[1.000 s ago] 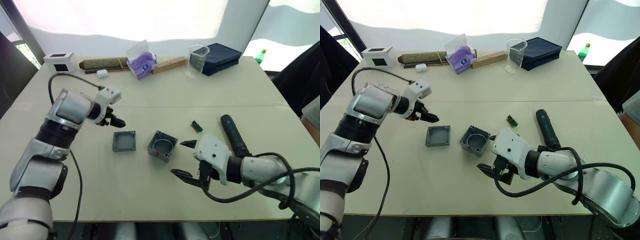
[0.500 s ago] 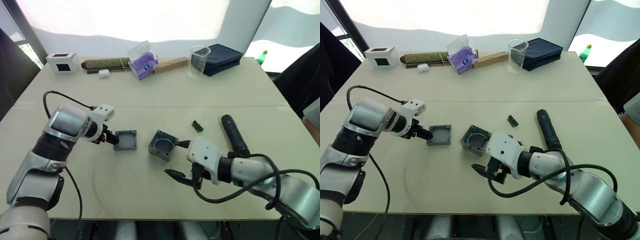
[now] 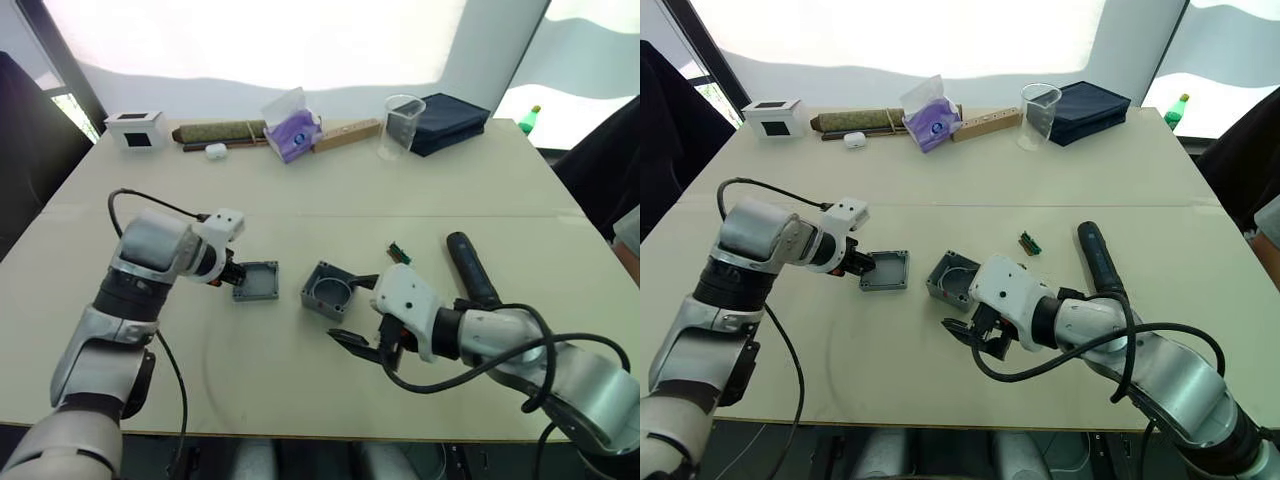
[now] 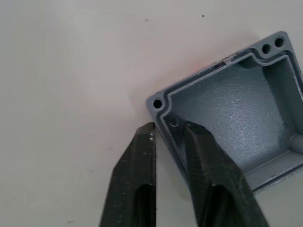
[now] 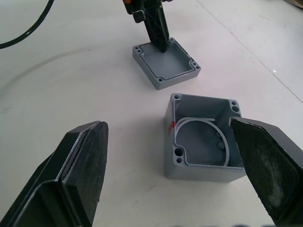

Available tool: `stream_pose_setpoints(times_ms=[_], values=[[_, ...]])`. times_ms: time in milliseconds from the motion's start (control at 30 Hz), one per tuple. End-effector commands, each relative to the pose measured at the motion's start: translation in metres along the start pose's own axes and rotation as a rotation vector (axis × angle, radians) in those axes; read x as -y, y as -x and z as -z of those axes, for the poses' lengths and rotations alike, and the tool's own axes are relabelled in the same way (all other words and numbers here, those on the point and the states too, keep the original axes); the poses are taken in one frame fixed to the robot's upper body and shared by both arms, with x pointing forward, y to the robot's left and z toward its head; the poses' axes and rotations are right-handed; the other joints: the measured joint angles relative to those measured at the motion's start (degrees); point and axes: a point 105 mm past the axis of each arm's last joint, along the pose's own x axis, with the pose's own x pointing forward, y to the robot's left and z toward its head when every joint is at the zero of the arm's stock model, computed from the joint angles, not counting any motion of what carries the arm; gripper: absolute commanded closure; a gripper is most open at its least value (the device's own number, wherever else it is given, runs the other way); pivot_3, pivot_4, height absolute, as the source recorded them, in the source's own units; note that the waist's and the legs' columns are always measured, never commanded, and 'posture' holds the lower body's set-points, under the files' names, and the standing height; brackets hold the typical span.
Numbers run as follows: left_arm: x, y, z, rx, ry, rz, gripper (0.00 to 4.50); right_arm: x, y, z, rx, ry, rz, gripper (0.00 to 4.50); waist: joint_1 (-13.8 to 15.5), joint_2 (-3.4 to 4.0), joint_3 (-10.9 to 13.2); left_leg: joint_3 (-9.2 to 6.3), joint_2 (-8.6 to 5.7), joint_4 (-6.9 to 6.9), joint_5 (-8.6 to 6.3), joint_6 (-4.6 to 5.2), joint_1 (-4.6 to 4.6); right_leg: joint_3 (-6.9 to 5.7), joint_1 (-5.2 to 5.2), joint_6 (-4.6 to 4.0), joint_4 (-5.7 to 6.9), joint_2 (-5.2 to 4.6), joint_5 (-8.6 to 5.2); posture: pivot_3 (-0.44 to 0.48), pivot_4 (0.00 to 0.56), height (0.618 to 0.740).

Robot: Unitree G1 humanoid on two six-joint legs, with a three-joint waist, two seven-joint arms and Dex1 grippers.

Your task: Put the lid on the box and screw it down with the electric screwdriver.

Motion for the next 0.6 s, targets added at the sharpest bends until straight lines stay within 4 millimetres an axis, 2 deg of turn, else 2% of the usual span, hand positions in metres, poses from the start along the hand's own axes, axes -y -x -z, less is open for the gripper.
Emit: stream_pose_setpoints(times_ms=[33, 100, 167, 200, 267, 367, 433, 533, 600], values=[[0.007, -0.014, 0.011, -0.044, 0.038, 0.020, 4.48, 0.012, 0.017, -0.019, 0.113, -0.054, 0.045, 0.00, 0.04, 0.01, 0.00, -0.04, -0.02, 0.00, 0.00, 0.00, 0.00, 0.00, 0.04, 0.01, -0.02, 0.00, 0.00, 0.000, 0.150, 0.740], [0.005, -0.011, 0.005, -0.023, 0.052, 0.006, 4.48, 0.024, 0.021, -0.020, 0.147, -0.112, 0.101, 0.00, 0.04, 0.02, -0.01, -0.17, -0.06, 0.00, 0.00, 0.00, 0.01, -0.03, 0.14, 0.02, -0.04, 0.00, -0.02, 0.000, 0.150, 0.740], [0.004, -0.011, 0.000, 0.003, 0.065, 0.003, 4.48, 0.029, 0.024, -0.017, 0.135, -0.126, 0.116, 0.00, 0.05, 0.03, -0.02, -0.28, -0.11, 0.00, 0.03, -0.04, 0.04, -0.03, 0.23, 0.04, -0.06, 0.00, -0.03, 0.000, 0.150, 0.740], [0.001, -0.009, -0.015, 0.083, 0.078, 0.013, 4.48, 0.032, 0.024, -0.017, 0.149, -0.160, 0.118, 0.00, 0.08, 0.04, -0.02, -0.29, -0.13, 0.00, 0.05, -0.08, 0.04, -0.03, 0.24, 0.05, -0.06, 0.00, -0.03, 0.000, 0.150, 0.740], [-0.012, 0.001, -0.050, 0.275, 0.073, 0.015, 4.48, 0.044, 0.024, -0.029, 0.261, -0.271, 0.128, 0.00, 0.09, -0.03, 0.02, -0.36, -0.16, 0.00, 0.08, -0.14, 0.05, -0.03, 0.32, 0.05, -0.06, 0.00, -0.03, 0.000, 0.150, 0.740], [-0.020, 0.013, -0.083, 0.478, 0.056, 0.020, 4.48, 0.063, 0.023, -0.042, 0.358, -0.362, 0.156, 0.00, -0.25, -0.12, 0.09, -0.42, -0.16, -0.02, 0.26, -0.44, -0.10, -0.03, 0.15, 0.06, -0.05, 0.03, -0.02, 0.000, 0.150, 0.740], [-0.011, 0.028, -0.112, 0.688, 0.011, 0.058, 4.48, 0.074, 0.019, -0.048, 0.390, -0.423, 0.148, 0.00, -0.29, -0.15, 0.12, -0.41, -0.15, -0.06, 0.36, -0.62, -0.25, -0.03, -0.02, 0.07, -0.05, 0.01, -0.02, 0.000, 0.150, 0.740], [-0.001, 0.038, -0.129, 0.827, -0.025, 0.099, 4.48, 0.080, 0.014, -0.049, 0.390, -0.478, 0.126, 0.00, -0.11, -0.15, 0.11, -0.37, -0.14, -0.18, 0.44, -0.76, -0.27, -0.04, -0.08, 0.06, -0.08, -0.02, -0.02, 0.000, 0.150, 0.740], [0.015, 0.049, -0.145, 0.951, -0.008, 0.181, 4.48, 0.093, 0.006, -0.047, 0.380, -0.557, 0.135, 0.00, -0.17, -0.15, 0.11, -0.37, -0.14, -0.27, 0.44, -0.76, -0.28, -0.04, -0.14, 0.06, -0.10, -0.02, -0.02, 0.000, 0.150, 0.740]])
